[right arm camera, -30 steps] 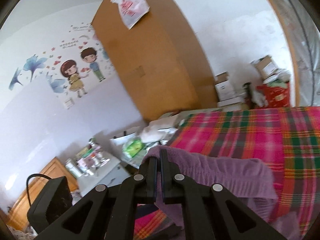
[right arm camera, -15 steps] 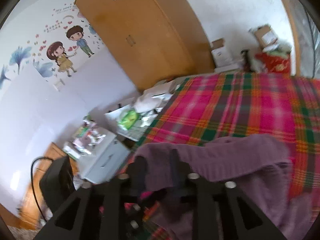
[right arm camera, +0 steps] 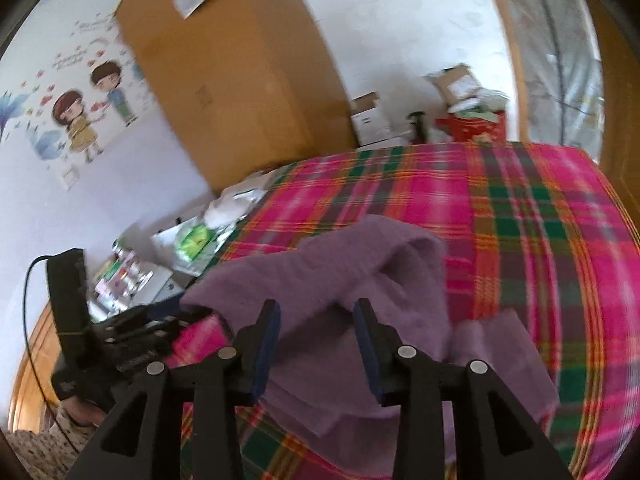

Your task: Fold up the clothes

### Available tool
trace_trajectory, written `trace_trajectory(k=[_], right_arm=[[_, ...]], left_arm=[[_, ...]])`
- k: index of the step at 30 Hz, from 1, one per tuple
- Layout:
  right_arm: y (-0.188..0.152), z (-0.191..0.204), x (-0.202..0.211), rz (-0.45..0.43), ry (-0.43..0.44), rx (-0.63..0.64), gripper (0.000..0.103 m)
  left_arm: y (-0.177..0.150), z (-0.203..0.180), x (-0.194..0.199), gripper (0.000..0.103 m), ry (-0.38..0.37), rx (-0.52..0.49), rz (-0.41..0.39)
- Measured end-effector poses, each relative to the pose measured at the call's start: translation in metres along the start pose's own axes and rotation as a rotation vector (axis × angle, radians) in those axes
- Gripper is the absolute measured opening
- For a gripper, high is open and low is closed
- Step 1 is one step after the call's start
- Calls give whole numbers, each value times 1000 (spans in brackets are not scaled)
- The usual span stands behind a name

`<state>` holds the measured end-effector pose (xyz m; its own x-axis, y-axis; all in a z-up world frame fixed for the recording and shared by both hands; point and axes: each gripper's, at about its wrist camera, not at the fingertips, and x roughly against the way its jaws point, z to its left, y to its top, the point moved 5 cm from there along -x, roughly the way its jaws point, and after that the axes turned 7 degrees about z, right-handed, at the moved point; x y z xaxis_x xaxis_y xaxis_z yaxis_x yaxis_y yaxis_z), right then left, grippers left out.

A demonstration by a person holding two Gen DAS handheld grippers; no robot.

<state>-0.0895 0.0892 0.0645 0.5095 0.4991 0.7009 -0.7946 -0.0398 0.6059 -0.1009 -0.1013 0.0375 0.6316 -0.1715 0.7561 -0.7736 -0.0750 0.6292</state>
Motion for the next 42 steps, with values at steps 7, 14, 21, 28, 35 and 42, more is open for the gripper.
trace_trajectory(k=[7,14,21,28,35,42], right_arm=[[-29,-32,-7,47,-46,-72,41],[-37,-42,-5,26,-20,-131,43],[-42,-48,-2,-2,-72,-143,48],[-39,-59,-17,23,-66,-178,53],[-42,-60,-28,30,-37,-201,54],[-43,-60,-32,37,-23,-218,54]], left_arm=[[5,-5,28,50,57,-73,-66],[15,-53,52,50,61,-286,-142],[21,-106,29,50,82,-482,-54],[6,-126,-1,50,128,-595,51],[-2,-132,-15,50,83,-594,125],[5,-115,-38,50,222,-546,141]])
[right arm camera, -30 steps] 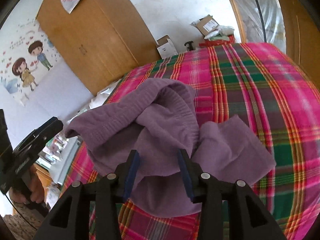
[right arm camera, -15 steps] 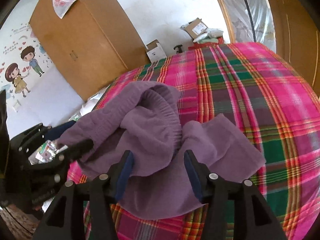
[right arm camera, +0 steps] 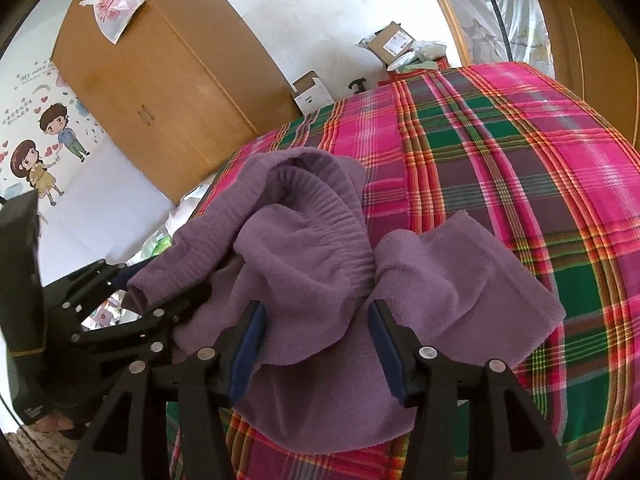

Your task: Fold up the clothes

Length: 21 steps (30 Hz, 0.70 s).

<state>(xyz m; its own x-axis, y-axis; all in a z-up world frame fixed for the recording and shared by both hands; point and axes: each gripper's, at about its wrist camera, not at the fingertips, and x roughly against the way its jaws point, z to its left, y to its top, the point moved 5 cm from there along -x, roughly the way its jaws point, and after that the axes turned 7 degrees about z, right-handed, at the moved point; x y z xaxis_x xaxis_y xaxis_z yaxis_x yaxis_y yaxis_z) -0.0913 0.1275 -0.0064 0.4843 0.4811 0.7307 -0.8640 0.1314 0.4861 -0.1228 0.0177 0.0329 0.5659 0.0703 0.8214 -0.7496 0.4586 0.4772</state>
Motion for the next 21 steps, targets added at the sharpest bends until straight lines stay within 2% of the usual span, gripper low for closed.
trace_trajectory(k=[2,3,4,5,6,8,11,13,18,21], right_arm=[[0,0,-2,3,6,-15,52],[2,0,-3,-1,10,-18,48],[3,2,-4,-3,12,-13,35],[5,4,-4,-5,13,0,27],[7,7,-4,-6,14,14,24],[10,13,-3,-16,6,47,11],[17,26,5,-68,-15,115,8],[25,36,13,-111,-27,152,8],[51,60,25,-175,-35,223,7],[69,81,23,-203,-41,293,7]], left_arm=[[-2,4,-6,52,10,10,21],[-3,6,-9,52,19,11,31],[-4,8,-13,52,32,16,41],[-5,11,-16,52,46,22,51],[-6,15,-18,52,55,30,60],[-8,26,-21,52,38,79,66],[-12,46,-29,48,2,158,90],[-16,59,-36,34,-20,214,113],[-23,76,-47,26,-64,290,126],[-24,82,-47,24,-64,316,111]])
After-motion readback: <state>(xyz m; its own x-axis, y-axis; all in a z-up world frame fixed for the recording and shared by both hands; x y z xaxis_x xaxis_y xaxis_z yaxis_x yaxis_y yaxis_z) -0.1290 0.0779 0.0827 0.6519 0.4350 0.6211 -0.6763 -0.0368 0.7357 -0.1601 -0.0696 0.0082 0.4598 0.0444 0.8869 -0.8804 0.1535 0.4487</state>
